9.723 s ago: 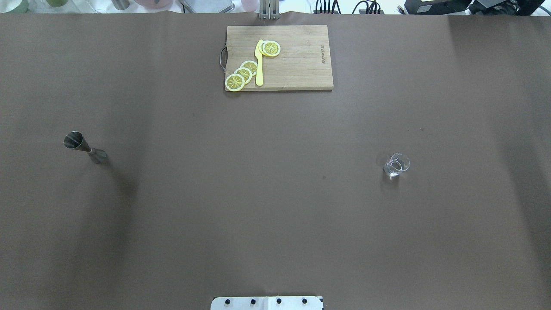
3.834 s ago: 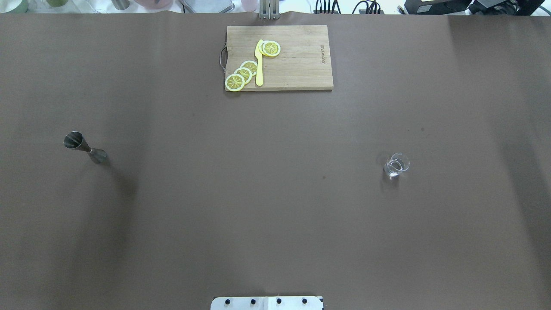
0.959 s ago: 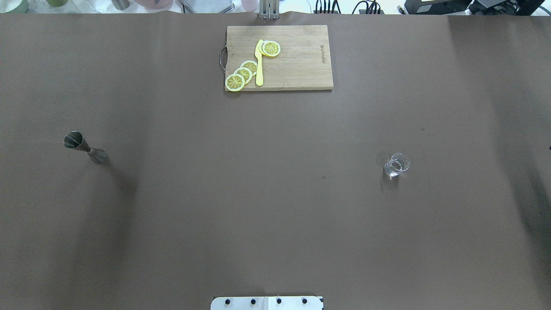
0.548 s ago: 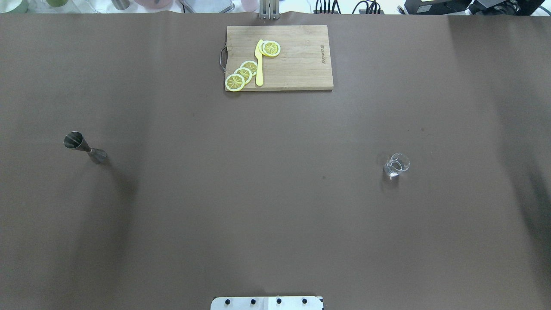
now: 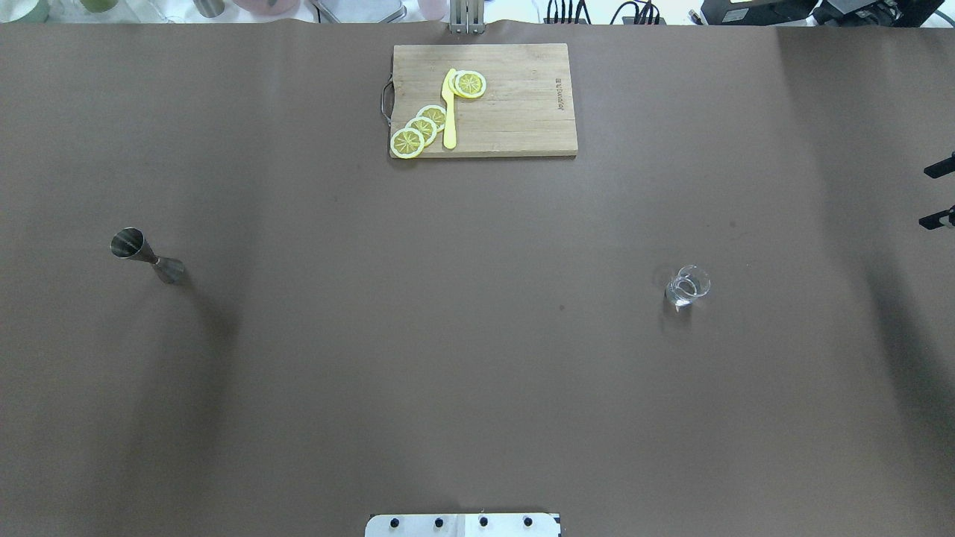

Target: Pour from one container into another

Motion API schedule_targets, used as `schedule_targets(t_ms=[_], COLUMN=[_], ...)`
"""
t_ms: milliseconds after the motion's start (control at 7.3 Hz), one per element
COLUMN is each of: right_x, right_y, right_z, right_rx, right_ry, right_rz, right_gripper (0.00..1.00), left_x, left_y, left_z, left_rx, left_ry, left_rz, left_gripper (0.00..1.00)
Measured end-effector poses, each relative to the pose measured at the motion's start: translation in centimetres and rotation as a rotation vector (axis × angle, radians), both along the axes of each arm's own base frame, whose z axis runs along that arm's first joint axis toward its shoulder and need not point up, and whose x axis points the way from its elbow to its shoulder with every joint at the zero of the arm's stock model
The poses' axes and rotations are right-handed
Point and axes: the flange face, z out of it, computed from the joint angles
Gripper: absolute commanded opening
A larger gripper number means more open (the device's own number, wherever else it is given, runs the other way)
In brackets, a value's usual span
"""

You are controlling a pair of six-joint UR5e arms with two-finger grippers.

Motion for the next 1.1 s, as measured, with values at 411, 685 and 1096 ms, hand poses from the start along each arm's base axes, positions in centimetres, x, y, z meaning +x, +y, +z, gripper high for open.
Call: schedule_targets(t_ms=[411, 685, 1096], right_x=[-3.2, -9.5, -12.8], right_y=[-2.8, -5.4, -5.5], right_z=[-2.7, -8.1, -9.1], right_rx=[-0.018, 0.081, 0.134], right_ry=[0.005, 0.022, 0.035], right_rz=[-0.045, -0.111, -0.141], right_gripper=[1.00, 1.00, 1.00], left_x=[0.8, 1.0, 1.1], left_y=[1.7, 2.3, 2.6], left_z=[-0.8, -1.3, -1.5], left_rx=[0.008, 0.015, 0.015], left_ry=[0.092, 0.113, 0.126], left_rz=[-0.007, -0.010, -0.012], left_gripper=[0.98, 0.98, 0.98])
